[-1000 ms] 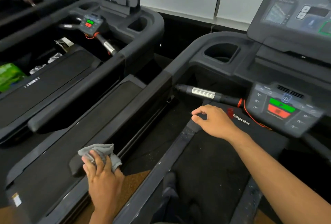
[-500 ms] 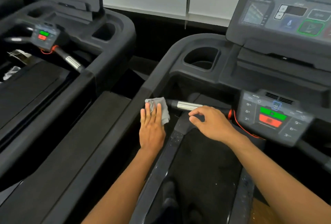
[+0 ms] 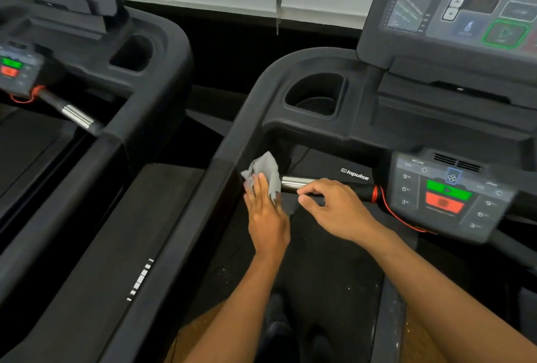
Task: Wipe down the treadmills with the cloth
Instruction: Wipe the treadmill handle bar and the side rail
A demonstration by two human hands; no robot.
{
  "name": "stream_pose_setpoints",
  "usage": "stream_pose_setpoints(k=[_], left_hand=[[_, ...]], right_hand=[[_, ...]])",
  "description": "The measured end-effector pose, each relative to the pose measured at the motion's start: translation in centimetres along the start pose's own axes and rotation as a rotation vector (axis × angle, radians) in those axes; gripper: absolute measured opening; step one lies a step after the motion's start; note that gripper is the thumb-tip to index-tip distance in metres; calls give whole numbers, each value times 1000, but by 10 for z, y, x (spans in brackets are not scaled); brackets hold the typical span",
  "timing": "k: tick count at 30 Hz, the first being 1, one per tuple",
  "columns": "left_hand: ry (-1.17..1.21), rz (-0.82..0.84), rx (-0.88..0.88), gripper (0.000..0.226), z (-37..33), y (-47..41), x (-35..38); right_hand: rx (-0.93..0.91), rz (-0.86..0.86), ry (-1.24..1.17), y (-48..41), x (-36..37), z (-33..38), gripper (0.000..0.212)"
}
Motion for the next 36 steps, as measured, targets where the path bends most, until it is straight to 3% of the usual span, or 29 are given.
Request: stream_pose_setpoints(k=[6, 10, 13, 16, 18, 22, 26, 32, 36], left_hand=[[278, -7, -492, 71, -18, 0, -4], [572, 39, -922, 57, -10, -8, -8], [875, 56, -1036, 52, -12, -24, -13], [1051, -16, -979, 35, -20, -31, -19], [1007, -25, -935, 34, -27, -29, -20], [660, -34, -748, 38, -43, -25, -32], [237, 43, -294, 42, -64, -21, -50], [-194, 347, 167, 57, -40, -54, -9], [-179, 219, 286, 46, -18, -51, 2]], right_hand=[[15, -3, 17, -11, 8, 5, 31], [-8, 3, 16, -11, 12, 8, 30], [-29, 3, 24, -12, 10, 8, 29], [-39, -34, 21, -15, 3, 6, 27], [-47, -58, 27, -16, -1, 5, 26], [-55, -85, 45, -15, -6, 0, 26], [-41, -113, 42, -12, -10, -4, 27], [4, -153, 38, -3, -20, -9, 26], [54, -173, 66, 3, -25, -17, 27]])
Point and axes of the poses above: each hand's wrist, its own y-axis away from the middle knuckle, its own x-axis out of the palm, z = x × y, the point moved 2 cm from there along -y, towards the middle knuckle, and after that the axes turned 7 degrees about y, right-handed, at the moved point
